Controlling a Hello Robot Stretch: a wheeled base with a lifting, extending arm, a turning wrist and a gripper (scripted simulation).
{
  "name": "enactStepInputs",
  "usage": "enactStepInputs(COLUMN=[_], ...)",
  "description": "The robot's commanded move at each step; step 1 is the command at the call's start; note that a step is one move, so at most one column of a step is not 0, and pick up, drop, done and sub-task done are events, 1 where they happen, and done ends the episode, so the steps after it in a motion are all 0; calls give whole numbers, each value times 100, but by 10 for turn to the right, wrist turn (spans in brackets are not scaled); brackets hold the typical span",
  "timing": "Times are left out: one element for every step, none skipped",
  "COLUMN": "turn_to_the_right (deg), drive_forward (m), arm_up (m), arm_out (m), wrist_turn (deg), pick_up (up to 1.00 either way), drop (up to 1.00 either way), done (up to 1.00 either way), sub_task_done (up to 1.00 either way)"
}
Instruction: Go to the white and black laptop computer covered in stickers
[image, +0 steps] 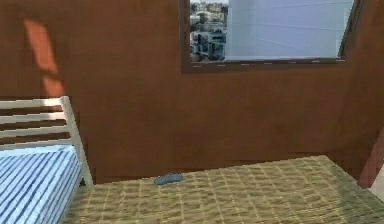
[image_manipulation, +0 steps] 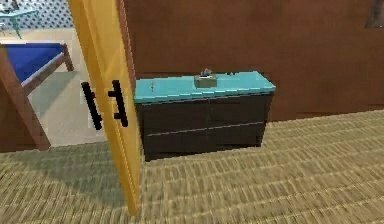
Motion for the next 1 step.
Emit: enactStepInputs(turn_to_the_right=[-90], drive_forward=[0], arm_up=[0], arm_out=[0], wrist_turn=[0], pick_up=[0], drop=[0], done=[0], sub_task_done=[0])
